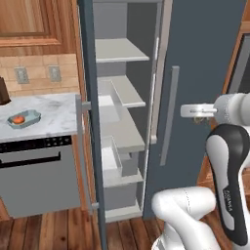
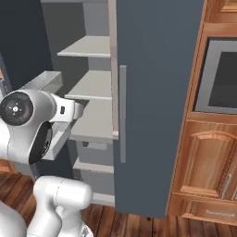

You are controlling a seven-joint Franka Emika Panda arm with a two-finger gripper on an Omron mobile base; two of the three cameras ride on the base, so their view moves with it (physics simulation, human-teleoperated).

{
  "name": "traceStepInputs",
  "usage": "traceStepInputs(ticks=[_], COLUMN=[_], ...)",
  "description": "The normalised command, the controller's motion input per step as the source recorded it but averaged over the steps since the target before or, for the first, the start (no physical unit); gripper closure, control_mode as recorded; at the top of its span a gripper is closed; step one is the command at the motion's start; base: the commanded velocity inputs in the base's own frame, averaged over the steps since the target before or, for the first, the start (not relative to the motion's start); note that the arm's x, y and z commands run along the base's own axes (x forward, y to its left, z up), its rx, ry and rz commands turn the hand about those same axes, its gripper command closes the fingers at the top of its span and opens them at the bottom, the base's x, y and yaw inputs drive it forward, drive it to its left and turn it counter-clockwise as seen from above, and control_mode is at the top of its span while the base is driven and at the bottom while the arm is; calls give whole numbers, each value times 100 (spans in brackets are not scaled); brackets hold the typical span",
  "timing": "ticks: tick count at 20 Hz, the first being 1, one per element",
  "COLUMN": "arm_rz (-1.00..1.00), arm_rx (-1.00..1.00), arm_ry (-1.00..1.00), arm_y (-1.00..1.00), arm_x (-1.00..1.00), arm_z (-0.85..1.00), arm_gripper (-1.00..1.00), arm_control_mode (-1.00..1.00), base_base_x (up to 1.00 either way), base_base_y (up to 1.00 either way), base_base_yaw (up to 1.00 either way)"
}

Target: Take the squash and mushroom out of the freezer and place them in the tupperware container on the counter. Then put the tupperware containing the vegetables back in the freezer.

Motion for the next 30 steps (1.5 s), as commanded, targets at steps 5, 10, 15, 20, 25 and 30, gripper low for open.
traceStepInputs(ticks=[5, 10, 15, 20, 25, 30], arm_rz=[0, 0, 0, 0, 0, 0], arm_rx=[0, 0, 0, 0, 0, 0], arm_ry=[0, 0, 0, 0, 0, 0], arm_y=[0, 0, 0, 0, 0, 0], arm_x=[0, 0, 0, 0, 0, 0], arm_z=[0, 0, 0, 0, 0, 0], arm_gripper=[100, 100, 100, 100, 100, 100], arm_control_mode=[100, 100, 100, 100, 100, 100], base_base_x=[-88, -26, -2, 47, 99, 99], base_base_y=[79, 100, 100, 100, 92, 54], base_base_yaw=[-6, -2, -2, -6, -15, -32])
